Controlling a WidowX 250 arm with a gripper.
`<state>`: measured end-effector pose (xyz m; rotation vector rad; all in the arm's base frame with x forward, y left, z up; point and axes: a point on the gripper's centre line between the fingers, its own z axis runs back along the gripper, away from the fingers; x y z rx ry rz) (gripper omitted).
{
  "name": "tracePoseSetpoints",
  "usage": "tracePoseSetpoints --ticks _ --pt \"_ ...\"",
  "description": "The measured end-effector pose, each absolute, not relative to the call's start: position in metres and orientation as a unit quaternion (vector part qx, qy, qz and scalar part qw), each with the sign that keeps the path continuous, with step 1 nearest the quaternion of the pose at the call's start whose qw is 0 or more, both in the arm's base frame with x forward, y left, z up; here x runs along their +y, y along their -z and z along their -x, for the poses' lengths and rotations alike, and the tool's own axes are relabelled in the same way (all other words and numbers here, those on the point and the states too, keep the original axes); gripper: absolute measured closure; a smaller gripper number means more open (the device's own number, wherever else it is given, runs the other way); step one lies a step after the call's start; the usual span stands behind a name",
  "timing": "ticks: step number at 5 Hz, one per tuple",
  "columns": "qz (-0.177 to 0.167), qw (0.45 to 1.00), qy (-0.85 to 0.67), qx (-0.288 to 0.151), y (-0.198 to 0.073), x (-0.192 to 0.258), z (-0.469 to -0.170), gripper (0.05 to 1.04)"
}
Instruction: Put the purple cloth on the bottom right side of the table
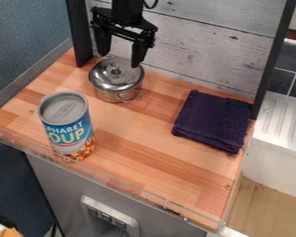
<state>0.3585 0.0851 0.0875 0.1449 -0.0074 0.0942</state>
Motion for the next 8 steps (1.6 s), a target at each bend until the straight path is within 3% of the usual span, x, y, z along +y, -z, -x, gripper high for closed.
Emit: tracePoseSetpoints --ticks 1,4,5,8 --pt "-0.069 0.996 -0.048 0.013 -0.074 0.084 -0.357 0.082" --pt "-0.034 0.999 0.015 0.010 -0.046 -0.009 -0.372 0.082" --pt "-0.037 0.999 0.017 0.010 -0.031 -0.040 -0.376 0.082" --pt "-0.061 0.998 0.023 0.003 -0.006 -0.058 -0.373 0.082"
